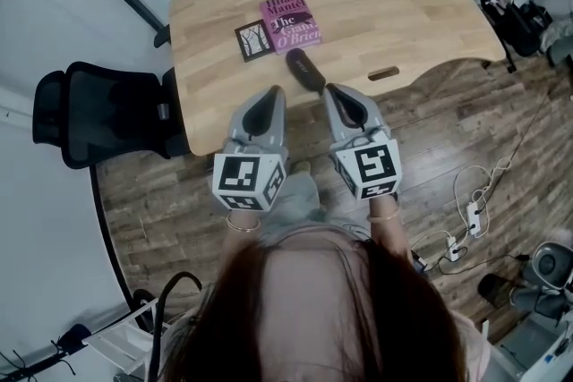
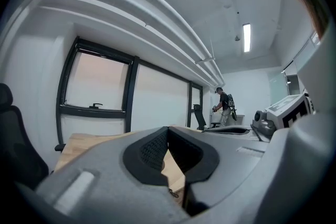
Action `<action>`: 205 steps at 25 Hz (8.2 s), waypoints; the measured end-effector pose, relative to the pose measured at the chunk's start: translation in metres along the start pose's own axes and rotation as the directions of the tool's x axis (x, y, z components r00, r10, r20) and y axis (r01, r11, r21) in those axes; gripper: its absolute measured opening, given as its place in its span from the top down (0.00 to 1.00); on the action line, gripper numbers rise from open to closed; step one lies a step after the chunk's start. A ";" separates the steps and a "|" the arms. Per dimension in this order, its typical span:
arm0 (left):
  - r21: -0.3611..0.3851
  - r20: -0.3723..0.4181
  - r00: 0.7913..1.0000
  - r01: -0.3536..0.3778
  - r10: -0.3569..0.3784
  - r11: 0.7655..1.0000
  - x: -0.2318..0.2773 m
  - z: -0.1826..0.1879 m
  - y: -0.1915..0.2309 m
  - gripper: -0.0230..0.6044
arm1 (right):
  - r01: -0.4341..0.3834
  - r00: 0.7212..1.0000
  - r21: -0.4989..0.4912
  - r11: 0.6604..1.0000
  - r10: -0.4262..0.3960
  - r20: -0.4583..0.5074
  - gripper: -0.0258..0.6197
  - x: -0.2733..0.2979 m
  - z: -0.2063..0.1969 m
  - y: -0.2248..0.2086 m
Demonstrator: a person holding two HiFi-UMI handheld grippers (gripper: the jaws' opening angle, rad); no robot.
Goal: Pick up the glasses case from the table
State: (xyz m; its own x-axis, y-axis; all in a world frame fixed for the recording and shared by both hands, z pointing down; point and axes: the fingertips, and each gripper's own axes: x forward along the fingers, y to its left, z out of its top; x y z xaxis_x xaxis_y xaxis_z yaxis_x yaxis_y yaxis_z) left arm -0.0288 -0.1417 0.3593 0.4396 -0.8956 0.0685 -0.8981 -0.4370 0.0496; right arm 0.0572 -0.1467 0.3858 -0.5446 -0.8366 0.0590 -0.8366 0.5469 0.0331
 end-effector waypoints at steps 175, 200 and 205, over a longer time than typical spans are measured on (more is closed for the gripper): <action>0.001 -0.109 0.992 0.056 -0.056 0.998 0.059 -0.038 0.058 0.95 | -0.007 0.875 0.144 0.990 0.076 -0.479 0.40 0.141 -0.209 -0.024; 0.029 -0.034 0.999 -0.006 0.007 1.000 -0.017 -0.006 0.001 0.95 | 0.013 0.971 0.159 0.987 0.025 -0.237 0.40 0.044 -0.100 -0.019; 0.037 -0.021 1.000 -0.007 0.008 0.999 -0.031 -0.003 -0.013 0.95 | 0.022 0.982 0.144 0.989 0.006 -0.191 0.40 0.017 -0.082 -0.017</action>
State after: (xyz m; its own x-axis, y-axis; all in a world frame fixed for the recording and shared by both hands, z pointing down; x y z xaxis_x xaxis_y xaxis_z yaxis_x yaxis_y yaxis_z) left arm -0.0306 -0.1085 0.3592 0.4324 -0.8972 0.0900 -0.9013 -0.4331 0.0127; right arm 0.0673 -0.1677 0.4676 -0.5283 -0.8120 0.2482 -0.8481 0.5183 -0.1096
